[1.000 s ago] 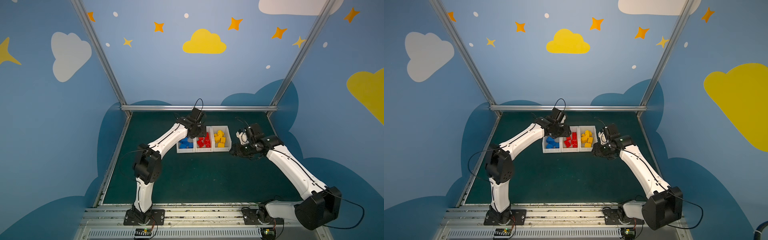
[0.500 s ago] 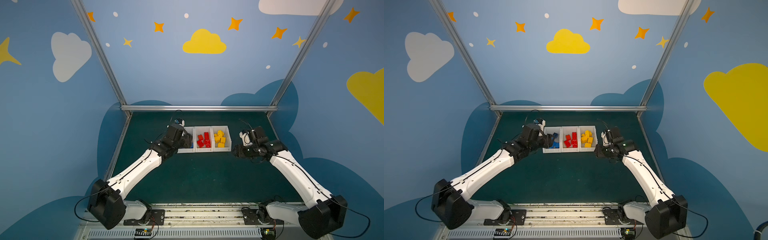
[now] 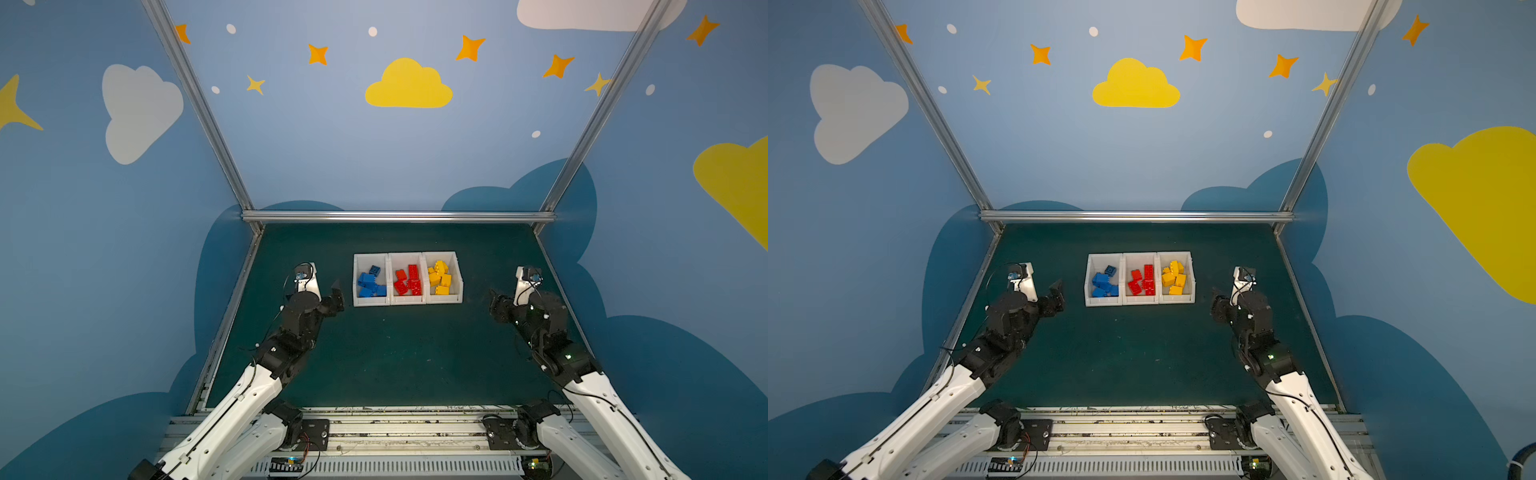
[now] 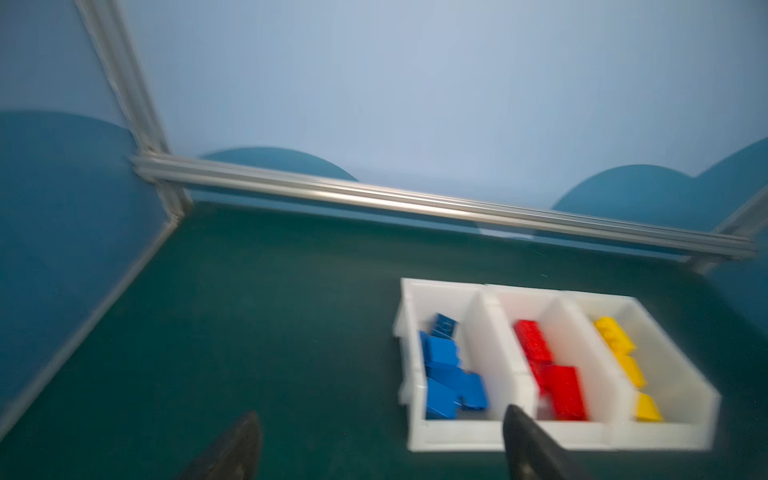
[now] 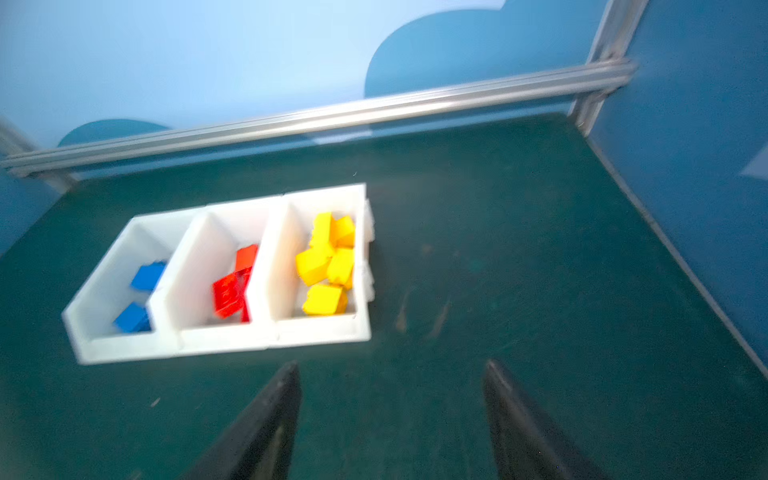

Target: Sort the legos into containers by color

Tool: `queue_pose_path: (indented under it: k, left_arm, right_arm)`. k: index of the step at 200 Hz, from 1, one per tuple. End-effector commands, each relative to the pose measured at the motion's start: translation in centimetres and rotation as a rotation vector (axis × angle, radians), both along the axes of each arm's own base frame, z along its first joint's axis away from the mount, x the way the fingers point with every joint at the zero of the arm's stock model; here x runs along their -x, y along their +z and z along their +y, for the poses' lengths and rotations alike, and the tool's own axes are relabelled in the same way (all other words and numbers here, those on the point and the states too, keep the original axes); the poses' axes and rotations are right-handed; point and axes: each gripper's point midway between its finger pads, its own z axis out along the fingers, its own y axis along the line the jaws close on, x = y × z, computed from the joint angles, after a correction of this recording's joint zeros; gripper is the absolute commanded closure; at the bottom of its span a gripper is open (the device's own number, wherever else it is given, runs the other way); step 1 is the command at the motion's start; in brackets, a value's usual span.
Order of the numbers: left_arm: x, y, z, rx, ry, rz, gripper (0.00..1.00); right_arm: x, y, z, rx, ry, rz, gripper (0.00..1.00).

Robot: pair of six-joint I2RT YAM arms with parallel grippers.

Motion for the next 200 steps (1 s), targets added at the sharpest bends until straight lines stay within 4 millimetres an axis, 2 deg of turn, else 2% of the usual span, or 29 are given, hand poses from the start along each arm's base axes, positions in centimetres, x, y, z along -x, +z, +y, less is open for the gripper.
queue_pose_path:
  k: [1,22,53,72,79,81,84,94,105,109,121,136,150,166,187,200]
  left_arm:
    - [-1.0,-1.3,4.3,-0.119,0.159,-0.041,0.00]
    - [-2.1,-4.2,6.1,-0.132,0.181,0.037,0.00]
    - [-3.8,-8.2,8.0,-0.157,0.239,0.058,0.00]
    - [-5.1,-11.3,7.9,-0.203,0.213,0.150,0.00]
    - [-5.9,-11.6,7.7,-0.214,0.201,0.161,0.00]
    - [-6.1,-11.7,7.5,-0.219,0.191,0.171,0.00]
    - [-6.5,-11.8,7.1,-0.229,0.165,0.183,0.00]
    - [-7.5,-12.0,6.1,-0.259,0.086,0.186,0.00]
    - [-8.3,-12.3,5.8,-0.277,0.056,0.162,0.00]
    - [-8.5,-12.8,6.0,-0.261,0.065,0.161,0.00]
    - [-8.9,-13.2,6.5,-0.214,0.061,0.143,0.00]
    - [-8.7,-13.7,6.7,-0.160,0.005,0.188,0.00]
    - [-8.3,-14.1,6.4,-0.119,-0.046,0.146,0.00]
    - [-8.3,-14.2,6.6,-0.113,-0.021,0.074,0.00]
    - [-8.1,-14.5,6.3,-0.121,-0.052,0.153,0.00]
    - [-8.2,-14.4,6.6,-0.107,-0.034,0.133,0.00]
  right_arm:
    - [-2.5,2.7,-3.9,0.078,-0.152,-0.152,0.23]
    - [-4.1,-0.5,-4.2,0.086,-0.099,-0.060,0.11]
    - [-5.5,-6.6,-5.9,0.088,-0.150,0.061,0.10]
    - [-6.4,-10.0,-6.2,0.065,-0.161,0.100,0.10]
    - [-6.6,-11.3,-6.0,0.050,-0.149,0.123,0.10]
    - [-6.9,-11.4,-6.0,0.065,-0.139,0.118,0.04]
    - [-7.2,-11.5,-6.1,0.077,-0.136,0.113,0.02]
    - [-7.8,-11.8,-6.1,0.063,-0.140,0.124,0.01]
    - [-8.3,-13.6,-6.6,0.012,-0.150,0.159,0.01]
    - [-8.6,-14.2,-6.2,0.005,-0.119,0.155,0.01]
    - [-9.4,-14.3,-3.8,0.092,0.058,0.109,0.02]
    - [-9.2,-14.3,-4.3,0.038,0.004,0.149,0.01]
    - [-9.1,-14.5,-4.7,0.020,-0.025,0.189,0.01]
    - [-9.2,-14.5,-4.7,0.012,-0.028,0.197,0.01]
    - [-9.2,-14.5,-4.7,0.013,-0.030,0.197,0.01]
    - [-9.1,-14.5,-4.7,0.014,-0.030,0.198,0.01]
